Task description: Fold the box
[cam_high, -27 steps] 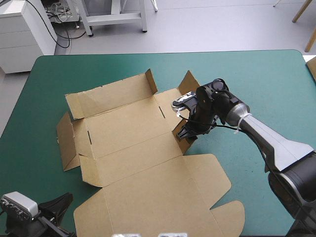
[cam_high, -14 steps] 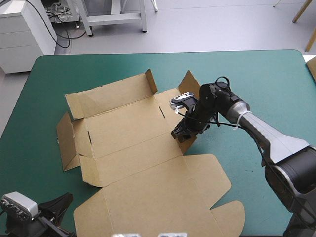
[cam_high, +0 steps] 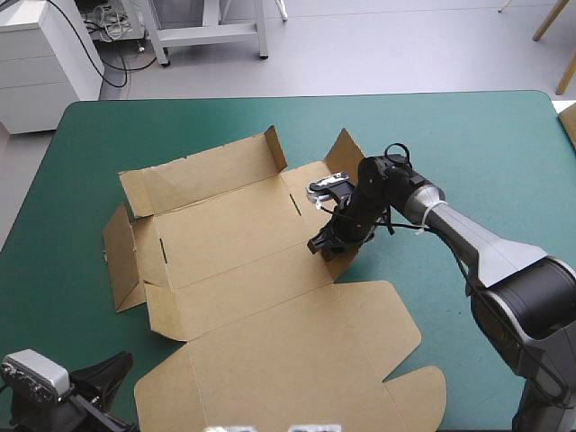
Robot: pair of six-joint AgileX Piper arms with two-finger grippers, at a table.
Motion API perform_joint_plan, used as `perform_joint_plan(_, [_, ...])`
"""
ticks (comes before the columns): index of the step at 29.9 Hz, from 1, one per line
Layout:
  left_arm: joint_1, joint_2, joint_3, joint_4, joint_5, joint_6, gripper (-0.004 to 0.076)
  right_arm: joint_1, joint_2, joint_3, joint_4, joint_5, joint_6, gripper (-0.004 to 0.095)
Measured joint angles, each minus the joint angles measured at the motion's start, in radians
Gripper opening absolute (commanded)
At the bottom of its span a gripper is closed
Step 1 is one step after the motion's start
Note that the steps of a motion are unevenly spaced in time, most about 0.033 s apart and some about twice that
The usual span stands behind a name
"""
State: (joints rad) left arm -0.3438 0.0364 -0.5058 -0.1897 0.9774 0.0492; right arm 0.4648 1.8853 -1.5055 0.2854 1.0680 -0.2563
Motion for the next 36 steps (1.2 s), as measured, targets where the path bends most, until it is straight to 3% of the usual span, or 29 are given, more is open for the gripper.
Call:
perform_joint_plan(5, [0.0,0.0,0.0,0.0,0.0,0.0,-0.0008,0.0,0.0,0.001,0.009,-0.006,0.0,0.0259])
perform_joint_plan(9, [0.0,0.0,0.0,0.0,0.0,0.0,-0.0008,0.0,0.004,0.001,0.011,-0.005,0.0,-0.002])
perform_joint_plan(16, [0.0,0.0,0.0,0.0,0.0,0.0,-0.0008,0.0,0.007,-0.005,-0.005,0.003,-0.014,-0.0021])
perform_joint_plan(22, [0.0,0.0,0.0,0.0,0.0,0.0,-0.0008,0.0,0.008,-0.074,-0.179,0.057,-0.045,-0.0022])
perform_joint_plan(26, [0.0,0.0,0.0,0.0,0.0,0.0,-0.0008,-0.014,0.01,-0.129,-0.307,0.092,-0.121,-0.0022])
perform_joint_plan(36, [0.0,0.0,0.0,0.0,0.0,0.0,-0.0008,-0.08,0.078,-0.239,-0.361,0.111,-0.414,-0.0022])
